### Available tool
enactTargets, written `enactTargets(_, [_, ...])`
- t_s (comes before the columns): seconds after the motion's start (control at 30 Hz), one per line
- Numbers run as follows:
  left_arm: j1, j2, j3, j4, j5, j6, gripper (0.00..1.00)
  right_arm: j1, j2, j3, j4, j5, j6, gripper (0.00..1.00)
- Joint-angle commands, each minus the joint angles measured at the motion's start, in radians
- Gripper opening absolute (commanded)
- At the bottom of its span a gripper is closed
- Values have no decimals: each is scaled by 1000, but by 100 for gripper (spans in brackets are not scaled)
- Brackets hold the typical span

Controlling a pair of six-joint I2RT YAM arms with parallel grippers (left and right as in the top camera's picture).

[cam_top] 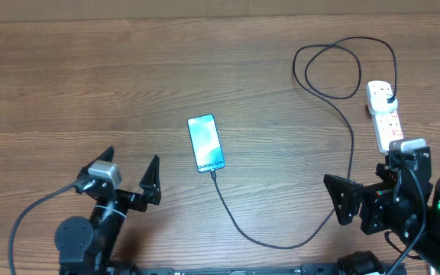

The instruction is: Plug charger to phone and switch on socket

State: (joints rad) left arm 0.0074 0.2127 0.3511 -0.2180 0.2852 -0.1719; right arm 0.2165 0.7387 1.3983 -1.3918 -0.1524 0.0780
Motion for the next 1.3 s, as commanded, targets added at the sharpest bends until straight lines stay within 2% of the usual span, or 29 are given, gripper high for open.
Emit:
enactTargets(0.0, [5,-25,-66,54,30,22,100,-3,-4,-3,4,6,0,100])
enactTargets(0.4, [5,-211,-208,93,-50,23,100,-3,-4,-3,4,6,0,100])
enactTargets(0.6, [5,-209,-349,367,-48,4,99,-3,-4,-3,4,6,0,100])
enactTargets(0.77, [5,-210,-346,444,-89,5,100,-3,-4,-3,4,6,0,100])
enactTargets(0.83, [5,-210,-346,423,-95,18,100,-3,-4,-3,4,6,0,100])
enactTargets(1.07, [5,-210,-346,150,-102,18,100,-3,-4,-3,4,6,0,100])
enactTargets(1.27, [4,-210,-346,158,-102,18,100,-3,-4,-3,4,6,0,100])
